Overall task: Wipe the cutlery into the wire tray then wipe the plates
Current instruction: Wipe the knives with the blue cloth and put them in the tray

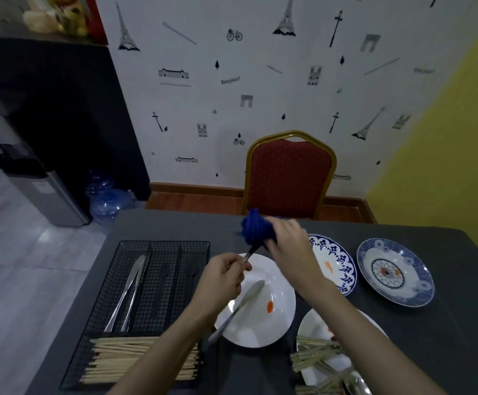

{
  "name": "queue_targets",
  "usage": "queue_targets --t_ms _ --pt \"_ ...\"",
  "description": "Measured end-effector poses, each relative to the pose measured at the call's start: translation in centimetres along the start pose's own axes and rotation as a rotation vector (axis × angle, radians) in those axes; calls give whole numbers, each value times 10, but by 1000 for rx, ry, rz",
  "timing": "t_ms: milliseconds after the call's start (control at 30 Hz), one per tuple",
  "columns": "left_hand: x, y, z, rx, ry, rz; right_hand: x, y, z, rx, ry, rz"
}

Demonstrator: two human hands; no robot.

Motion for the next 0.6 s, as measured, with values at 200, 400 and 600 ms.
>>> queue_targets --t_ms 200,400,600 --pt "8 5 1 1 -68 -22 -9 -21 38 79 164 35" --pt "3 3 8 21 -11 3 -10 -5 -1 -44 77 4" --pt "3 5 9 22 -5 40 -10 -12 16 93 25 62"
Point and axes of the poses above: each hand's wrist, its own y-axis towards the middle knuckle, its own x-axis out of the back of the hand, z = x × y, the point moved 10 cm from there along y, towards the middle knuckle, and after that the axes turned 5 degrees about y, right-handed, at the moved point
